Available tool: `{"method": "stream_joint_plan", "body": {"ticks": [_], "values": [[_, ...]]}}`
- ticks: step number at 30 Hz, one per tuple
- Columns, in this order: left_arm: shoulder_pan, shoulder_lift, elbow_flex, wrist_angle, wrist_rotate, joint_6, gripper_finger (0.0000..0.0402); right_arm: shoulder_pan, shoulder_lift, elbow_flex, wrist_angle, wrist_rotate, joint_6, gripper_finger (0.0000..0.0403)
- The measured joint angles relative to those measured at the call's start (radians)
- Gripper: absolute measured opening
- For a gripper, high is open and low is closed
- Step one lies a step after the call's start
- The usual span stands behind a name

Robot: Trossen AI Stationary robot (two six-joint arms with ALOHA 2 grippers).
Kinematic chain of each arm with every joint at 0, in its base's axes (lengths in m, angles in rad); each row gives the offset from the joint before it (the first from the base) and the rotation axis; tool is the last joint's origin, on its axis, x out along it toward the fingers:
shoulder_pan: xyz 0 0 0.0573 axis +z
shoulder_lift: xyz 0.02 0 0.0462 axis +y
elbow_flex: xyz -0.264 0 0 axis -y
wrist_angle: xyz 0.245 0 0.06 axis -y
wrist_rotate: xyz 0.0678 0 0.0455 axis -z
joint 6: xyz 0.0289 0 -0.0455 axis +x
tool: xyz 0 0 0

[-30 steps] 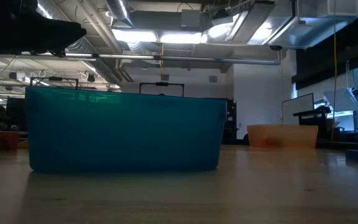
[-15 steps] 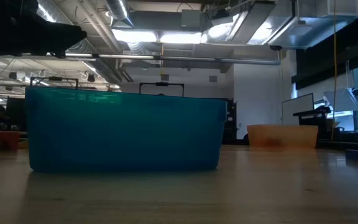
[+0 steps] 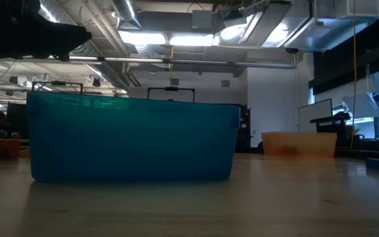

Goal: Sort blocks by size
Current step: Put the yellow cylindrical block into the orange bin

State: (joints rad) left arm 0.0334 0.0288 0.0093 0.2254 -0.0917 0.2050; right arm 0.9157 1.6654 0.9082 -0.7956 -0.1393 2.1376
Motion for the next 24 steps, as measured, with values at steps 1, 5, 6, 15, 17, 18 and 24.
{"method": "stream_joint_plan", "body": {"ticks": [1, 5, 6, 15, 17, 18, 24], "values": [[0.0, 0.0, 0.0, 0.0, 0.0, 0.0, 0.0111, 0.0, -0.007, 0.01, 0.004, 0.001, -0.001, 0.014], [0.0, 0.0, 0.0, 0.003, 0.0, 0.0, 0.0111, 0.0, -0.063, 0.036, -0.045, 0.057, -0.017, 0.0148], [0.0, 0.0, 0.0, 0.003, 0.0, 0.0, 0.0111, 0.0, -0.076, 0.043, -0.054, 0.091, -0.023, 0.0147], [0.0, 0.0, 0.0, 0.003, 0.0, 0.001, 0.0111, -0.103, -0.216, 0.061, -0.136, 0.339, -0.191, 0.0147], [0.0, 0.0, 0.0, 0.003, 0.0, 0.001, 0.0111, -0.151, -0.233, 0.061, -0.152, 0.372, -0.271, 0.0149], [0.0, 0.0, 0.0, 0.003, 0.0, 0.002, 0.0111, -0.179, -0.242, 0.061, -0.161, 0.395, -0.318, 0.0148], [0.0, 0.0, 0.0, 0.002, 0.0, 0.001, 0.0111, -0.368, -0.293, 0.061, -0.2, 0.548, -0.634, 0.0146]]}}
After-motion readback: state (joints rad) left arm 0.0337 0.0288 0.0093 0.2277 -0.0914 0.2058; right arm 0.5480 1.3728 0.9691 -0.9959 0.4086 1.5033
